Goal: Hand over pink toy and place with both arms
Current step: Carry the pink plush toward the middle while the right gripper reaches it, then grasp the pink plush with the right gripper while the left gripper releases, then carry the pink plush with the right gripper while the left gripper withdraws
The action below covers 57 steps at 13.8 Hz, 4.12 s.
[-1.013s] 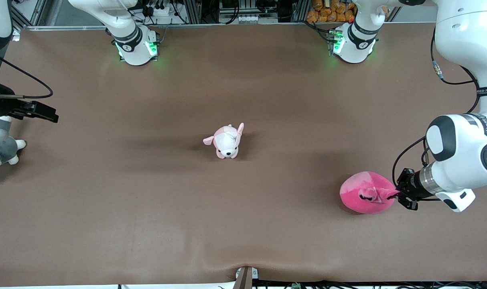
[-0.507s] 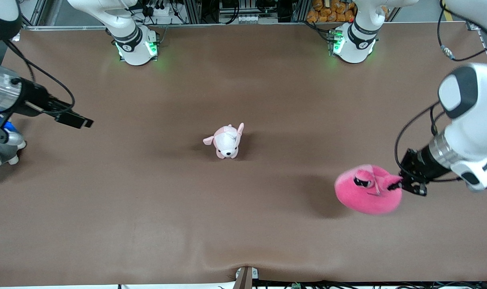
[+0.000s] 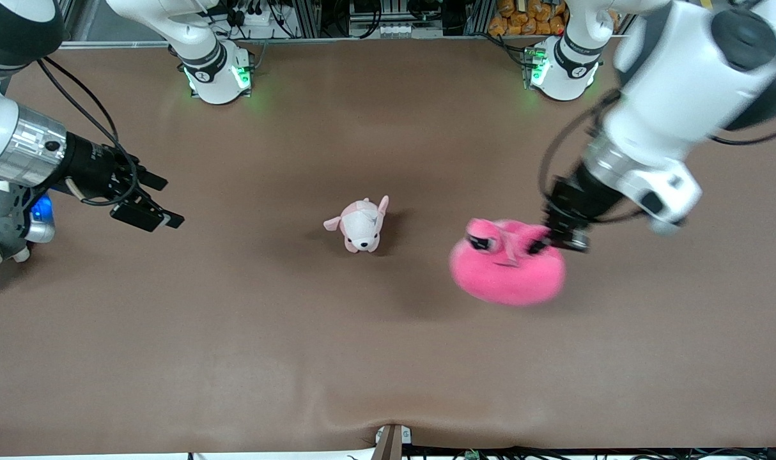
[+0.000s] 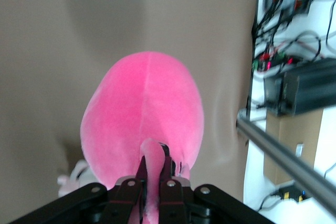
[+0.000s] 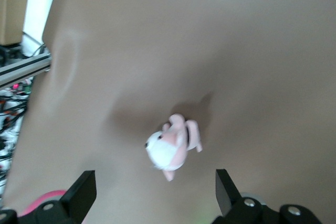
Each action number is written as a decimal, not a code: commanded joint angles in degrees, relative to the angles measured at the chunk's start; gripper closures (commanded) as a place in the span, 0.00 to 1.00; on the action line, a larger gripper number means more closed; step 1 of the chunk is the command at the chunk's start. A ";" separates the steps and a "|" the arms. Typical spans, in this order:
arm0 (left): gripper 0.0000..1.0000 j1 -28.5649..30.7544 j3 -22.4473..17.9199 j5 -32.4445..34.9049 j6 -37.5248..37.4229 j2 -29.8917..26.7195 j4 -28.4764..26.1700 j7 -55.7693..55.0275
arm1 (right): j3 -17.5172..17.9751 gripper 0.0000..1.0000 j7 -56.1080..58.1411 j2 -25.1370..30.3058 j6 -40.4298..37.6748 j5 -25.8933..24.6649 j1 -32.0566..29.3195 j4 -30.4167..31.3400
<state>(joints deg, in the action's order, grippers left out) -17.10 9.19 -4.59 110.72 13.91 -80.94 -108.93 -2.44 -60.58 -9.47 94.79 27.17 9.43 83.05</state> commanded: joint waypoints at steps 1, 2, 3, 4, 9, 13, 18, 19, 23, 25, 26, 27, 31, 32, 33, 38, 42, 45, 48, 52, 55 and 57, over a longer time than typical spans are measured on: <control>1.00 -6.43 0.04 -0.42 0.54 1.55 3.59 -6.79 | -0.28 0.00 -7.94 -1.25 0.65 3.76 2.86 -1.22; 1.00 -8.54 0.04 -0.33 1.85 2.34 4.81 -8.56 | -0.28 0.00 -10.23 -2.04 1.88 3.77 4.18 -1.22; 1.00 -10.57 -0.14 -0.33 3.69 2.87 5.52 -10.58 | -0.28 0.00 -12.43 -2.74 2.93 3.77 5.67 -1.14; 1.00 -12.24 -0.31 -0.33 6.06 3.05 5.79 -12.60 | -0.28 0.00 -14.80 -3.79 3.20 3.85 7.17 -1.14; 1.00 -19.01 -1.10 -0.33 17.33 7.25 7.63 -16.48 | -0.20 0.00 -32.30 -5.56 3.21 6.14 10.34 -1.31; 1.00 -20.34 -1.19 -0.24 21.98 10.34 8.60 -16.57 | -0.46 0.00 -38.11 -5.48 2.42 13.78 8.95 -1.40; 1.00 -21.48 -1.28 0.37 23.84 11.93 8.60 -16.92 | -0.37 0.15 -40.40 -6.09 3.12 16.15 9.64 -1.49; 1.00 -21.57 -1.28 0.37 24.19 12.10 8.60 -17.10 | -0.37 0.17 -40.40 -6.09 3.03 15.90 10.16 -1.23; 1.00 -21.66 -1.54 0.37 24.28 12.19 8.60 -18.07 | -0.37 0.55 -39.53 -6.35 2.77 11.51 12.45 -0.96; 1.00 -21.66 -1.54 0.37 24.28 12.10 8.60 -18.07 | -0.28 1.00 -39.52 -6.35 2.86 11.85 12.02 -1.14; 1.00 -21.66 -1.54 0.37 24.28 12.10 8.60 -18.15 | -0.37 1.00 -39.79 -6.35 2.86 11.85 11.75 -1.22; 1.00 -21.66 -1.54 0.37 24.28 12.10 8.60 -18.16 | -0.37 1.00 -40.31 -6.35 2.68 11.85 11.58 -1.31; 1.00 -21.66 -1.54 0.46 24.28 12.02 8.52 -18.07 | -0.55 1.00 -40.84 -6.18 2.42 11.15 11.49 -1.40; 1.00 -21.66 -1.54 0.46 24.28 11.93 8.43 -18.07 | -0.63 1.00 -40.84 -6.18 2.42 11.24 11.40 -1.40; 1.00 -21.57 -1.54 0.90 24.28 11.75 8.43 -17.89 | -0.63 1.00 -40.84 -6.18 2.42 11.50 10.88 -1.57; 0.00 -20.61 -1.45 5.64 23.75 10.35 8.25 -17.02 | -0.72 1.00 -40.75 -5.91 0.15 11.68 7.02 -1.75; 0.00 -14.21 -1.37 6.88 18.06 8.68 7.55 -7.56 | -0.72 1.00 -39.53 -5.48 -8.03 10.97 -2.11 -1.84; 0.00 -7.88 -1.19 6.79 11.30 6.93 6.76 2.90 | -0.63 1.00 -31.83 -5.56 -13.47 10.71 -10.02 -2.72; 0.00 -2.78 -1.19 6.79 3.30 3.86 5.27 14.24 | -0.72 1.00 -22.24 -6.09 -16.21 10.62 -17.41 -2.19; 0.00 5.56 -0.58 4.78 -1.20 -3.08 0.09 30.06 | -0.72 1.00 -6.18 -10.81 -19.73 5.11 -23.83 -1.40; 0.00 10.05 -0.66 1.87 -5.42 -7.05 -2.72 41.31 | -0.72 1.00 7.03 -19.16 -19.38 4.38 -27.79 -0.96; 0.00 13.30 -0.75 0.21 -7.88 -9.42 -3.87 47.91 | -0.72 1.00 10.03 -23.30 -18.94 4.21 -28.68 -1.05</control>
<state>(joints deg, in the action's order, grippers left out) -6.66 7.81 -2.29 104.31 8.46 -81.00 -66.31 -4.40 -53.35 -28.81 76.49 31.75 -17.83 83.94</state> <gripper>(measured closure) 0.000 0.877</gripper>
